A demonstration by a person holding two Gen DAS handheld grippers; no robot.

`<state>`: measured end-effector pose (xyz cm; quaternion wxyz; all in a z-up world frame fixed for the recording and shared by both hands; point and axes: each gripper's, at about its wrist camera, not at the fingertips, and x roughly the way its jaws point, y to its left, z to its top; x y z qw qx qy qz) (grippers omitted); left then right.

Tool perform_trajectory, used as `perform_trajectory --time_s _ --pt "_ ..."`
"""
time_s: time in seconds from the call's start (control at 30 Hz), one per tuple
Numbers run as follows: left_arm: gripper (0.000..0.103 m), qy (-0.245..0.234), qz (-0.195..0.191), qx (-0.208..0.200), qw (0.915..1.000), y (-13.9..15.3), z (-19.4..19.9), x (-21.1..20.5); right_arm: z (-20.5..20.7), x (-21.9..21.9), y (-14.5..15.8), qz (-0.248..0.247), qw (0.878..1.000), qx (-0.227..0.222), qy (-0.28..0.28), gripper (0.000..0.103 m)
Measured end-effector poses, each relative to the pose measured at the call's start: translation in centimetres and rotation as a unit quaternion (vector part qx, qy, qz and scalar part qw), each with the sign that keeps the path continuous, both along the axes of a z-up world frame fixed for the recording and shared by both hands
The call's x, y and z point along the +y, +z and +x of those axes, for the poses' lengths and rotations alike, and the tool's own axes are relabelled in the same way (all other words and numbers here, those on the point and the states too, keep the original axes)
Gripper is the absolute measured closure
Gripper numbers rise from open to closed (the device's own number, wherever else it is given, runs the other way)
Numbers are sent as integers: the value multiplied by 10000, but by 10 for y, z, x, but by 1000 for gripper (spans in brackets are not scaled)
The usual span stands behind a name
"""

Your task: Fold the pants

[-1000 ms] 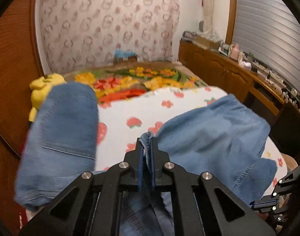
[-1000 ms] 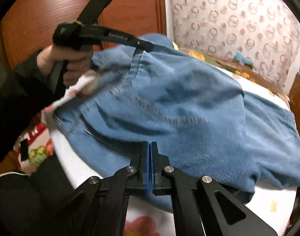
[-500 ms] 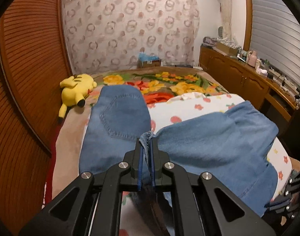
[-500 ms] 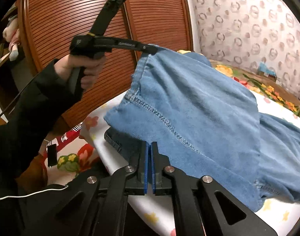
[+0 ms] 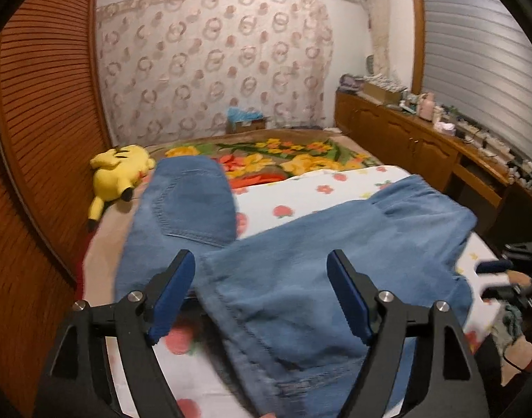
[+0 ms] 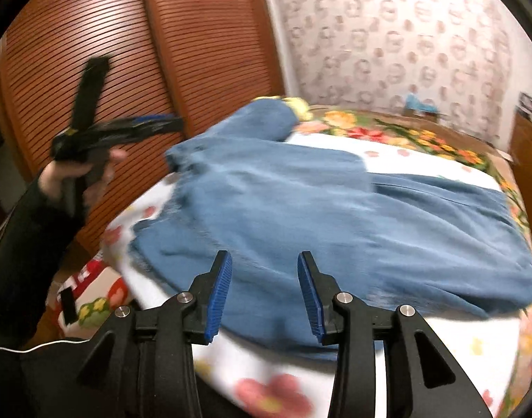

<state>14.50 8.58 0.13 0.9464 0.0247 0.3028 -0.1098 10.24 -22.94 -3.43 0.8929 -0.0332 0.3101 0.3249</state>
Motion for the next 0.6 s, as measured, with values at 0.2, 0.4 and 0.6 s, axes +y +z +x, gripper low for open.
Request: perform_trajectory --time_s 0.2,0.4,0.6 --pt "24 -508 -207 17 9985 -11 -8 -49 8 -51 -7 -8 9958 20 -912 62" --pt "24 -890 -250 88 9957 -28 -8 -96 16 -101 -14 -32 9845 86 -1751 62" --pt "24 -1096 -220 103 9937 -42 -5 -124 34 -135 -25 -38 9710 260 -2375 62"
